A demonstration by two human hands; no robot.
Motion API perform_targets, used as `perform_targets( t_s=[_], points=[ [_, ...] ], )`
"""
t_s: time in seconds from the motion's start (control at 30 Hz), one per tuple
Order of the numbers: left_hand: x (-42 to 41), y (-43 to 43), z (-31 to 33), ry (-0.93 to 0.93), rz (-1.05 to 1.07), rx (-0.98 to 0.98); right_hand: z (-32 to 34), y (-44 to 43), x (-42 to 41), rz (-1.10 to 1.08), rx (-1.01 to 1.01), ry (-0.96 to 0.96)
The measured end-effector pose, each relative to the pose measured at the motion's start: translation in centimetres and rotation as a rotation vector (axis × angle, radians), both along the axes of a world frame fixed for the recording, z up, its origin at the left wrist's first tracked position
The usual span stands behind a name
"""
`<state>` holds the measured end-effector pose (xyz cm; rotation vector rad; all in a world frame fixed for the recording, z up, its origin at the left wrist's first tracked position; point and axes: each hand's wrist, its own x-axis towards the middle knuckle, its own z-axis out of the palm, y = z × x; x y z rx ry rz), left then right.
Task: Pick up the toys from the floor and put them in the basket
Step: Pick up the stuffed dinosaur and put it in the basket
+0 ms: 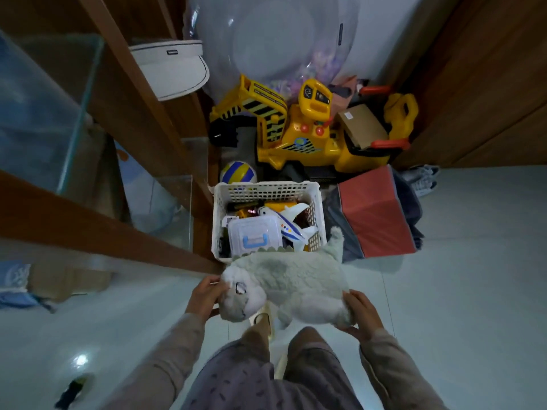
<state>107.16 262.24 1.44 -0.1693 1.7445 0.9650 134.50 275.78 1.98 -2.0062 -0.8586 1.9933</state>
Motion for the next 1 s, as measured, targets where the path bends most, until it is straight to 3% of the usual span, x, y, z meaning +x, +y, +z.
perform_targets(
  t_s=[0.27,0.63,0.8,1.0],
  points=[
    [-4.2,6.3,-7.2,0.006,-0.1,-0.151,-5.7,7.4,-4.4,0.023,-0.087,-0.082],
    [-9.6,12.5,-26.6,0.03,-0.073,-0.302,-23.2,15.1,-12.6,0.169,-0.134,-0.106],
    [-11.8,13.7,-34.9,0.119,-0.138,-0.361,-30.8,16.3,-15.8,0.234,-0.131,-0.072],
    [-14.2,13.7,-40.2,0.294,-0.276,-0.478,-37.1,15.8,-19.3,0.392,-0.13,-0.123]
  ],
)
